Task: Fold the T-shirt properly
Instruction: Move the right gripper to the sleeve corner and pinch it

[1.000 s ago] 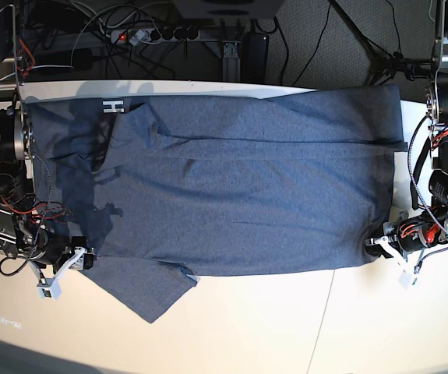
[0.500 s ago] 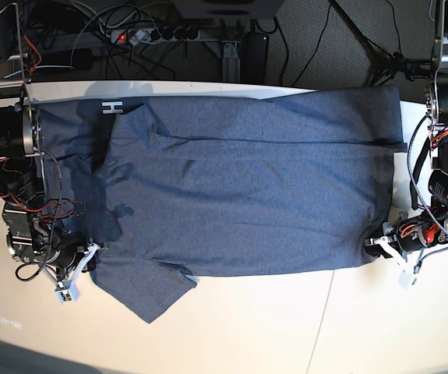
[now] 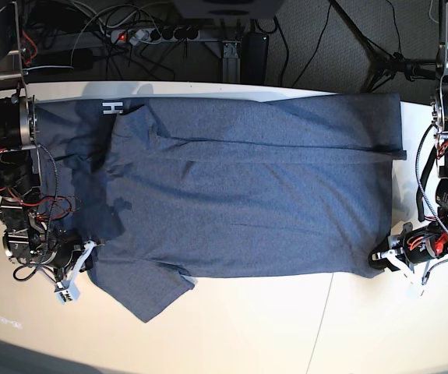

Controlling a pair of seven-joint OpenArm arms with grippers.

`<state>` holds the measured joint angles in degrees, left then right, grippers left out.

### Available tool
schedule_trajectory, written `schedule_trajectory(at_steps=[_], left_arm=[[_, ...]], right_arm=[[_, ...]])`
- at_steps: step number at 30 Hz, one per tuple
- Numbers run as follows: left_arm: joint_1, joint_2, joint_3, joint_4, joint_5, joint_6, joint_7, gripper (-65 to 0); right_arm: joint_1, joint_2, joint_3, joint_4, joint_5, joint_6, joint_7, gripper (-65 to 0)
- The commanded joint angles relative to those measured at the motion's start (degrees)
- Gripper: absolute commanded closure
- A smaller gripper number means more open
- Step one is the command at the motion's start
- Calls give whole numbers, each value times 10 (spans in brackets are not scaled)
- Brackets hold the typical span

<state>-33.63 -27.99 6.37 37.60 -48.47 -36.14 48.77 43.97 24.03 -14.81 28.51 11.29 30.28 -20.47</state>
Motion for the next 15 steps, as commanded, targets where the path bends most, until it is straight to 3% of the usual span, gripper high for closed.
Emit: schedule_trajectory(at_steps=[1,7,15], left_arm=[[-17,-10,-2,8,-17,-29,-1,0],[-17,-21,-2,8,-52,-39,24,0],[-15,-29,-2,8,-102,-39,77,0]], right_arm=[[22,19,3,17,15,21,10,0],[21,55,3,46,47,21,-8,0],[-1,66,3,80,89,22,-38,0]])
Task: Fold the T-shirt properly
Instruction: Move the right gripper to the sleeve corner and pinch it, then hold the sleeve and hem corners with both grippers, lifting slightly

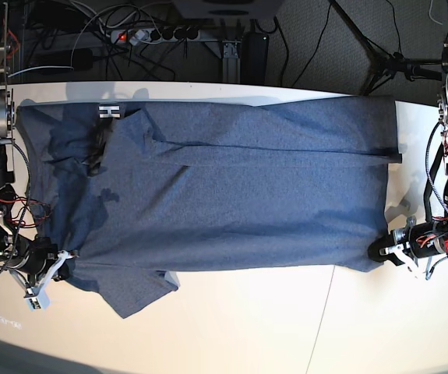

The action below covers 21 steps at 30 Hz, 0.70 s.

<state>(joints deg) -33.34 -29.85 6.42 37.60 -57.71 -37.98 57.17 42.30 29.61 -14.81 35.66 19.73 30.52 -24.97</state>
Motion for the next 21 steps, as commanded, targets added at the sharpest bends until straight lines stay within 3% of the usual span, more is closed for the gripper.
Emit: schedule_trajectory(at_steps=[1,21], left_arm=[[-16,-11,-2,8,-16,-20,-2,0],[25,-66,-2,9,-181,-20,75,0]], right_arm=[[9,11,3,16,5,20,5,0],[-102,70,9,108,37,21,-10,0]])
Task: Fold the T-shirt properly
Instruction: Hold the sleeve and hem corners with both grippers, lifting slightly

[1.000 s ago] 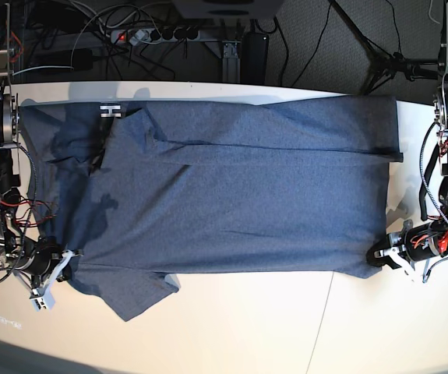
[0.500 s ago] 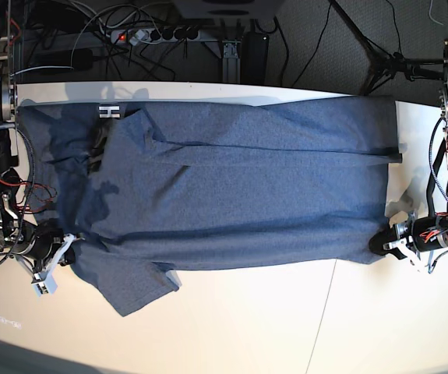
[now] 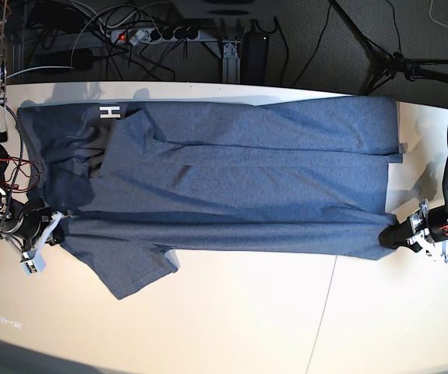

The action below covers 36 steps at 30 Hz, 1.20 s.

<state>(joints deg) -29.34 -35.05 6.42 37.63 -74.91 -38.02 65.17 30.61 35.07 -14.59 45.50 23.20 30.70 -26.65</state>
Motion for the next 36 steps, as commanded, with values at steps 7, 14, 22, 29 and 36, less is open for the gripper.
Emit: schedule_trajectory(at_steps=[7,14,22,29,36], left_arm=[[10,-23,-2,9,-76,-20,31,0],[36,-23,-2,15,-101,-20,45,0],[40,-23,-2,15,-101,-20,45,0],[40,-23,-2,15,-101,-20,45,0],[40,-23,-2,15,-101,-20,45,0]], right_arm=[[-9,21,15,21,4,19,7,0],[-26,24,16,33,4,19,7,0],[-44,23,16,33,4,19,7,0],[-61,23,16,33,4,19,8,0],[-67,19,16,33,4,17,10,0]])
